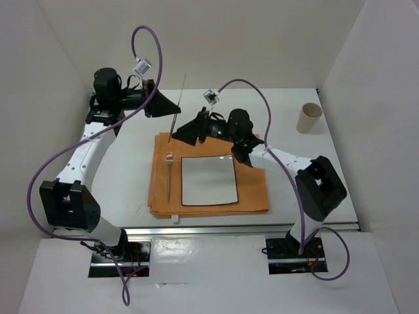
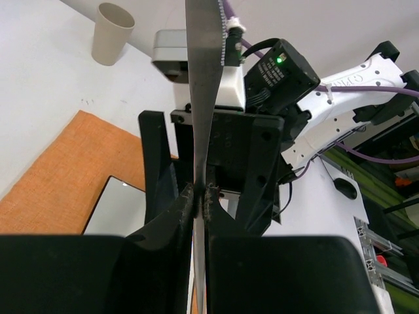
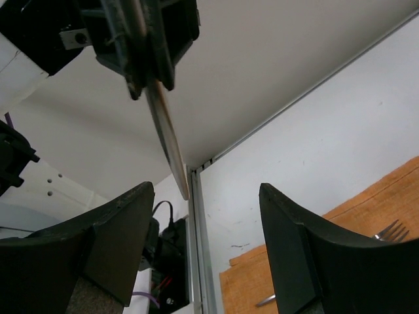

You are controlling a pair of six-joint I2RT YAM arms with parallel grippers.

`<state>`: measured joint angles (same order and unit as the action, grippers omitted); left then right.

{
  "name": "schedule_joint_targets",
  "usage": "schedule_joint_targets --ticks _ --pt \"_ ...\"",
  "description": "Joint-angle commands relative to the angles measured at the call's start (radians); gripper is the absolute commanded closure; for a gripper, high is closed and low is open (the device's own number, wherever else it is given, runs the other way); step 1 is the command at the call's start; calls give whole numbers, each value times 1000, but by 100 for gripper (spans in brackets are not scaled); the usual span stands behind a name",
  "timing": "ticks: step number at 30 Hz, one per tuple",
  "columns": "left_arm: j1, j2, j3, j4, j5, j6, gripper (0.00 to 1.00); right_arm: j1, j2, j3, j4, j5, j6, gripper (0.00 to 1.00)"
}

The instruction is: Set the dinner table for one person

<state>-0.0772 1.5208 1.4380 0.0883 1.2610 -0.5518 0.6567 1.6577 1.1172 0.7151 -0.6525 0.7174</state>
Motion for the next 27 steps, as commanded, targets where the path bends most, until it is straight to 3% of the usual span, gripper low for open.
schedule_joint_targets --ticks 1,10,12,14,15,18,22,24,25,27 --pt "-3 -17 2 -1 5 35 97 14 25 61 98 -7 39 27" --pt "-12 -17 -19 -28 5 78 97 23 54 102 158 -39 73 35" --pt "-12 -17 -19 -28 5 78 97 23 54 102 158 -39 73 43" --pt "-12 -17 -19 -13 5 53 97 23 63 115 145 -39 85 55" --pt "-12 -17 -19 -4 5 43 97 23 73 115 145 -39 94 70" --pt "-12 -17 -10 7 5 33 97 23 73 115 167 -39 122 98" --pt "-12 -17 -19 -19 5 33 97 23 57 70 219 -20 132 100" --pt "-12 -37 -31 -41 5 56 94 23 30 59 166 6 117 100" --pt "-12 -37 -31 -53 5 70 90 23 10 59 138 7 96 100" --pt "-12 -37 -19 -93 5 93 71 23 -12 76 -18 34 62 100"
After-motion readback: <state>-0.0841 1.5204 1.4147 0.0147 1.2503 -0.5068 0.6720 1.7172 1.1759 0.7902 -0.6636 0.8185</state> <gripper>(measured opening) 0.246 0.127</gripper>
